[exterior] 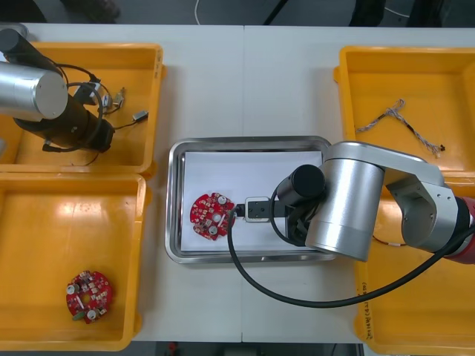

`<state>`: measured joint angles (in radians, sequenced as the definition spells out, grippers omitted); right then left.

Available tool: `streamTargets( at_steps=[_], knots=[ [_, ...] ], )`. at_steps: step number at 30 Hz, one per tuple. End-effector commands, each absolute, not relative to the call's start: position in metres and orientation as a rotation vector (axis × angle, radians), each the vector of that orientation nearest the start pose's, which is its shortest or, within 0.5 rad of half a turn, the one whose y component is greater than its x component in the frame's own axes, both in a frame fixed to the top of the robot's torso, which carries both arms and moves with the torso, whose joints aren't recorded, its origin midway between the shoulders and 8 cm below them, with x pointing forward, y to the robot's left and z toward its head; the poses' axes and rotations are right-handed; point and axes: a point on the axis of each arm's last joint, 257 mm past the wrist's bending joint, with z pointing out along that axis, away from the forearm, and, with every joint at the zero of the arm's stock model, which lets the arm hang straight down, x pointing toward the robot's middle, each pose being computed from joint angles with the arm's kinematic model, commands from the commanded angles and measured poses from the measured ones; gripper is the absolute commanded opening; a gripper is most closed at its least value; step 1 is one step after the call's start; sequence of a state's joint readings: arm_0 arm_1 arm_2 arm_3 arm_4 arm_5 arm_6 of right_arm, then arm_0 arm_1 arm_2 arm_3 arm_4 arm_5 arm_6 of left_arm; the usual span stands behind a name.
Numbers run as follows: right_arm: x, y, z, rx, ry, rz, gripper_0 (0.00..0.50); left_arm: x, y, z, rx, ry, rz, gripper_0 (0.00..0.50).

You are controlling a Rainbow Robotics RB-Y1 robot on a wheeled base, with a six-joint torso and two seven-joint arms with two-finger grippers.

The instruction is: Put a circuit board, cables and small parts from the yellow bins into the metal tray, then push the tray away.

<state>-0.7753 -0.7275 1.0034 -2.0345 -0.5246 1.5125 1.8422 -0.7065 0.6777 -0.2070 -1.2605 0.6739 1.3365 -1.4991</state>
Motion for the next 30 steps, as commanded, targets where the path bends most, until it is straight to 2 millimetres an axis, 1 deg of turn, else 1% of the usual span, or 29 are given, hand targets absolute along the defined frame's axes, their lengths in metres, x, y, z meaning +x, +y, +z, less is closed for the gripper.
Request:
streamTargets(
  at_steps=[1,5,8,12,18,21,25,28,30],
  knots=[
    [0.422,-0.101,-0.259,-1.954,1.815,-0.553,0.500,0.573,0.332,-0.234,0.284,2.594,0.084,0.000],
    [0.424,-0.100,-0.255,-1.954,1.794,-0.574,0.500,0.573,0.332,-0.233,0.279,2.593,0.080,0.000],
    [0.425,-0.101,-0.253,-1.951,1.785,-0.591,0.500,0.575,0.333,-0.227,0.263,2.581,0.070,0.000],
    [0.428,-0.102,-0.250,-1.944,1.777,-0.608,0.500,0.576,0.337,-0.212,0.229,2.569,0.043,0.000],
    [0.427,-0.100,-0.245,-1.939,1.766,-0.615,0.500,0.565,0.346,-0.186,0.198,2.583,0.033,0.000],
    [0.428,-0.098,-0.233,-1.917,1.757,-0.630,0.500,0.557,0.349,-0.173,0.193,2.594,0.040,0.000],
    [0.430,-0.099,-0.211,-1.868,1.795,-0.656,0.500,0.545,0.352,-0.151,0.187,2.600,0.051,0.000],
    [0.428,-0.102,-0.195,-1.830,1.844,-0.670,0.500,0.534,0.353,-0.139,0.180,2.613,0.054,0.002],
    [0.428,-0.110,-0.185,-1.800,1.884,-0.691,0.500,0.529,0.351,-0.133,0.178,2.617,0.055,0.001]
  ],
)
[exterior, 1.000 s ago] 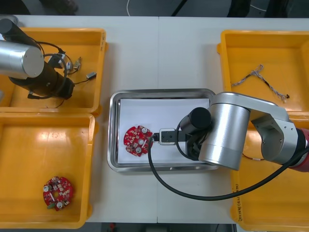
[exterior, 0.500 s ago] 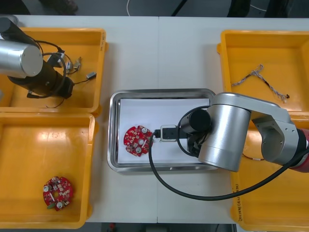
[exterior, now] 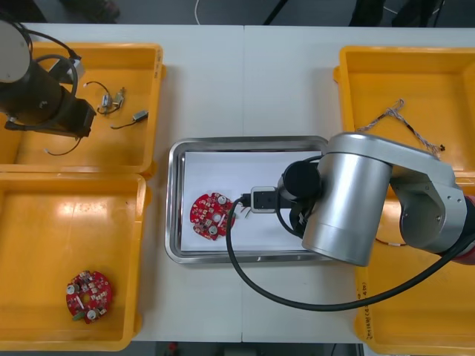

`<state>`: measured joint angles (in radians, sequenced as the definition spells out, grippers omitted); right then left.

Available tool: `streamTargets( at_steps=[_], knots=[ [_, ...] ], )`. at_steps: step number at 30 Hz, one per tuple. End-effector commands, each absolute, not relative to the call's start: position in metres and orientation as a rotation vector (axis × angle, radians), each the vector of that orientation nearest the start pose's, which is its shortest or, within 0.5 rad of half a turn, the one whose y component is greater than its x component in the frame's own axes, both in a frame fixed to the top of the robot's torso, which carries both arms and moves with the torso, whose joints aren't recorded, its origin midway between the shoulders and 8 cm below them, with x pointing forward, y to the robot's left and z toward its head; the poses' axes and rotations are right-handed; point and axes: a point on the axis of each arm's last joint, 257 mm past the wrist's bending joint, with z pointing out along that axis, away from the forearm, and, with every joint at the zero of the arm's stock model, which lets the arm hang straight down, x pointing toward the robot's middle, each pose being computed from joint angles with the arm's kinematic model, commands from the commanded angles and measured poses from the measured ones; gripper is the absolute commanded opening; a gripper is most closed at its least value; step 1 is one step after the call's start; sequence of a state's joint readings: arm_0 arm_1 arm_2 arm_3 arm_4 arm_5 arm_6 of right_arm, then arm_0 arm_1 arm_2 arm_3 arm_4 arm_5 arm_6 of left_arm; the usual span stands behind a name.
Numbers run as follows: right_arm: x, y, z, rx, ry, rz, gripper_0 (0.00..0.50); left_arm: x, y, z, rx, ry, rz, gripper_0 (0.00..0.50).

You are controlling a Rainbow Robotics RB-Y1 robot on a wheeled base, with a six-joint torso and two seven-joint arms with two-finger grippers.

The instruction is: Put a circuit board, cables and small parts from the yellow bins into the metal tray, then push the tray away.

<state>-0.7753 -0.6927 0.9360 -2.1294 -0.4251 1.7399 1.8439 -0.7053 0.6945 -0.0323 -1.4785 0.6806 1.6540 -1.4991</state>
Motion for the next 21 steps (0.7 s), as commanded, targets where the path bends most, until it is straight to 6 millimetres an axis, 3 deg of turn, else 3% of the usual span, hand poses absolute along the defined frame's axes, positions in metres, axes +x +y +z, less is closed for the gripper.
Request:
streamTargets(
  at_steps=[1,10,15,21],
  knots=[
    [0.426,-0.115,-0.178,-1.785,1.908,-0.703,0.500,0.525,0.351,-0.130,0.184,2.621,0.068,0.000],
    [0.442,-0.116,-0.108,-1.578,1.879,-0.653,0.500,0.503,0.336,-0.116,0.211,2.641,0.122,0.000],
    [0.452,-0.136,-0.075,-1.476,1.889,-0.630,0.500,0.496,0.314,-0.103,0.246,2.611,0.117,0.000],
    [0.468,-0.170,-0.055,-1.361,1.979,-0.586,0.500,0.496,0.277,-0.092,0.261,2.556,0.050,0.000]
  ],
)
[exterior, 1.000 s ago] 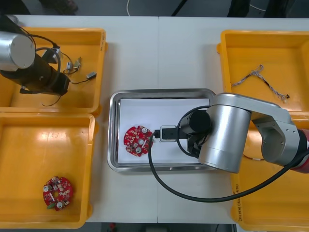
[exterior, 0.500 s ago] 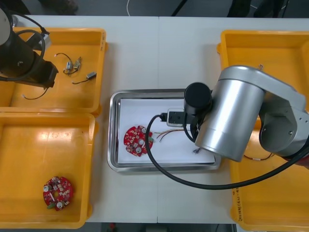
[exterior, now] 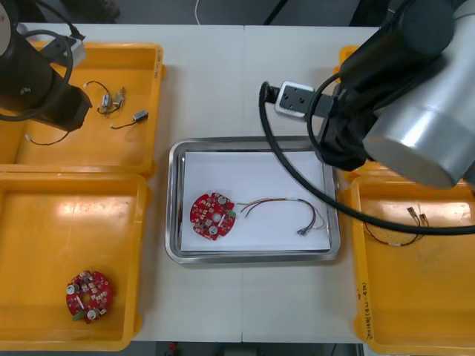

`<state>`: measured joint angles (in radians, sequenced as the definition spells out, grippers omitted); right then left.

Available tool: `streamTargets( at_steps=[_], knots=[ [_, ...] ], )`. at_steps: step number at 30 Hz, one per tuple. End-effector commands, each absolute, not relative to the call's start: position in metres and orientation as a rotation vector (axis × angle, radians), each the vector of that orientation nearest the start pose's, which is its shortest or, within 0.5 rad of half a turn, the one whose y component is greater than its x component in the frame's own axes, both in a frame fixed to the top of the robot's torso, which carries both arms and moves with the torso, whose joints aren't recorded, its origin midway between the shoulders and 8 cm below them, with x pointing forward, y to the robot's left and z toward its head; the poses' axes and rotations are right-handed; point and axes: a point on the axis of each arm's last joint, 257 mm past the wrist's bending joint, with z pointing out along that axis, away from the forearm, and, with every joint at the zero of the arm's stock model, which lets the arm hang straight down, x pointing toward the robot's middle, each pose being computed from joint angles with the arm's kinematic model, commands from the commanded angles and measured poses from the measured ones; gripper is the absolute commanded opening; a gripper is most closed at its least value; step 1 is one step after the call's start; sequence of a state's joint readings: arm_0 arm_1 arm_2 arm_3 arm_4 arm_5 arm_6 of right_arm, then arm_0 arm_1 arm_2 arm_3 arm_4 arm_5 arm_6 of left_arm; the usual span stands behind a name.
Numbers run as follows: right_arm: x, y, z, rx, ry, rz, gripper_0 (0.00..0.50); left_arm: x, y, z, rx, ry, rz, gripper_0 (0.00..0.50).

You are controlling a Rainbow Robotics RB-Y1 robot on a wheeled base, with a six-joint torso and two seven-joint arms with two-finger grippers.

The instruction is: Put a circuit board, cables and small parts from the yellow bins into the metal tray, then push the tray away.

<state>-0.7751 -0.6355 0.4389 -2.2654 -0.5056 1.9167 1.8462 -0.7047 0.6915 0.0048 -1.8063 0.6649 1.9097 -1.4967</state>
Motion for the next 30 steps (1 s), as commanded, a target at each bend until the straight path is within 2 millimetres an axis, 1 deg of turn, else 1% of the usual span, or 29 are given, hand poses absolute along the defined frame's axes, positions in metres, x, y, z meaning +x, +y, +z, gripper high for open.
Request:
streamTargets(
  at_steps=[1,2,4,5,7,8,9,10,13,16,18,20,22,23,24,26,28,29,30],
  knots=[
    [0.472,-0.177,-0.053,-1.337,2.003,-0.571,0.500,0.496,0.268,-0.091,0.259,2.549,0.038,0.000],
    [0.474,-0.182,-0.051,-1.322,2.014,-0.564,0.500,0.495,0.262,-0.091,0.261,2.547,0.033,0.000],
    [0.481,-0.200,-0.043,-1.264,2.057,-0.539,0.500,0.493,0.243,-0.092,0.256,2.542,0.010,0.001],
    [0.482,-0.204,-0.041,-1.250,2.068,-0.531,0.500,0.493,0.238,-0.093,0.254,2.543,0.002,0.001],
    [0.490,-0.225,-0.033,-1.178,2.110,-0.509,0.500,0.490,0.216,-0.095,0.259,2.540,-0.030,0.001],
    [0.492,-0.229,-0.031,-1.165,2.117,-0.504,0.500,0.490,0.213,-0.096,0.258,2.542,-0.034,0.000],
    [0.495,-0.240,-0.028,-1.134,2.136,-0.501,0.500,0.488,0.203,-0.096,0.260,2.539,-0.049,0.001],
    [0.497,-0.246,-0.026,-1.117,2.147,-0.498,0.500,0.488,0.198,-0.097,0.262,2.540,-0.056,0.001],
    [0.504,-0.279,-0.020,-1.028,2.204,-0.498,0.500,0.483,0.173,-0.102,0.269,2.553,-0.079,0.002],
    [0.509,-0.297,-0.018,-0.974,2.238,-0.491,0.500,0.479,0.159,-0.109,0.276,2.569,-0.085,0.001],
    [0.511,-0.314,-0.017,-0.927,2.269,-0.481,0.500,0.474,0.148,-0.119,0.271,2.590,-0.090,0.000],
    [0.514,-0.330,-0.019,-0.886,2.304,-0.477,0.500,0.468,0.140,-0.130,0.275,2.614,-0.080,0.002],
    [0.515,-0.339,-0.022,-0.865,2.325,-0.478,0.500,0.467,0.135,-0.133,0.284,2.615,-0.076,0.003],
    [0.516,-0.348,-0.024,-0.838,2.350,-0.477,0.500,0.467,0.128,-0.139,0.302,2.614,-0.076,0.002],
    [0.517,-0.352,-0.025,-0.827,2.359,-0.476,0.500,0.467,0.127,-0.141,0.303,2.618,-0.078,0.003],
    [0.519,-0.363,-0.027,-0.794,2.388,-0.482,0.500,0.466,0.116,-0.149,0.325,2.623,-0.091,0.002],
    [0.521,-0.368,-0.028,-0.779,2.403,-0.488,0.500,0.467,0.112,-0.153,0.330,2.624,-0.100,0.002],
    [0.523,-0.375,-0.029,-0.758,2.426,-0.487,0.500,0.469,0.106,-0.160,0.342,2.627,-0.107,0.001],
    [0.525,-0.377,-0.032,-0.748,2.443,-0.476,0.500,0.469,0.101,-0.164,0.347,2.625,-0.115,0.001]
  ],
)
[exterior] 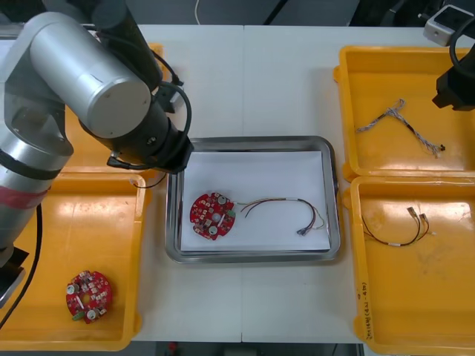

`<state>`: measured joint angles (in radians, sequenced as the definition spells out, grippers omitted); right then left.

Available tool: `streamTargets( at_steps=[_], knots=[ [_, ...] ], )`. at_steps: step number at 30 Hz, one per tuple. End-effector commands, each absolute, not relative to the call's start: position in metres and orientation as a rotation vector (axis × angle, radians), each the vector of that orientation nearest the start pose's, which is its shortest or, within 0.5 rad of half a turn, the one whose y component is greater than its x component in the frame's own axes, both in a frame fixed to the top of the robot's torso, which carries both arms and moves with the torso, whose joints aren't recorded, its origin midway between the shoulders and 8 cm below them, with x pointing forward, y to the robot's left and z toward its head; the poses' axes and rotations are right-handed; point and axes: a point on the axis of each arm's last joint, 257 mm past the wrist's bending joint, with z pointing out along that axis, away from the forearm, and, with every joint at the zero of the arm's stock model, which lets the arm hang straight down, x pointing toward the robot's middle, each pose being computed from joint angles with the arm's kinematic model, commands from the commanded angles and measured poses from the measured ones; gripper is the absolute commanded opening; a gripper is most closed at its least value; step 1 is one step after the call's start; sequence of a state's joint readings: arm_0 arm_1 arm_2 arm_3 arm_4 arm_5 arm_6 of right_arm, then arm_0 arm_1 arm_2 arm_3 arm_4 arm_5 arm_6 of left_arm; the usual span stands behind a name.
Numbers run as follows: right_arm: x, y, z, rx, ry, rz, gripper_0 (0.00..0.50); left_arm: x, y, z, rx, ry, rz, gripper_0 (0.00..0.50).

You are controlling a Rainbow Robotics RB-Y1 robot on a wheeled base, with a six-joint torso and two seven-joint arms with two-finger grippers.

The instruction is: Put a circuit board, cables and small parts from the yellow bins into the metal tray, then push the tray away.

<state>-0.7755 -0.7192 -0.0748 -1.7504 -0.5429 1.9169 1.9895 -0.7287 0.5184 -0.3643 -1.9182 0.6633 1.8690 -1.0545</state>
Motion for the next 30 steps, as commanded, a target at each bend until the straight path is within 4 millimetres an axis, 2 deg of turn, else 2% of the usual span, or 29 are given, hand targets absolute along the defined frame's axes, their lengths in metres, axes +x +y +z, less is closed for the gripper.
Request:
streamTargets(
  at_steps=[1,10,14,19,30],
  knots=[
    [0.526,-0.379,-0.032,-0.742,2.451,-0.471,0.500,0.470,0.099,-0.166,0.352,2.625,-0.118,0.000],
    [0.539,-0.383,-0.039,-0.703,2.552,-0.362,0.500,0.478,0.076,-0.194,0.399,2.615,-0.132,0.002],
    [0.540,-0.393,-0.043,-0.777,2.563,-0.396,0.500,0.481,0.070,-0.204,0.414,2.609,-0.135,0.000],
    [0.558,-0.402,-0.043,-0.826,2.539,-0.394,0.500,0.489,0.062,-0.215,0.425,2.593,-0.145,0.001],
    [0.591,-0.404,-0.045,-0.800,2.518,-0.299,0.500,0.501,0.066,-0.226,0.424,2.574,-0.124,0.003]
  ],
)
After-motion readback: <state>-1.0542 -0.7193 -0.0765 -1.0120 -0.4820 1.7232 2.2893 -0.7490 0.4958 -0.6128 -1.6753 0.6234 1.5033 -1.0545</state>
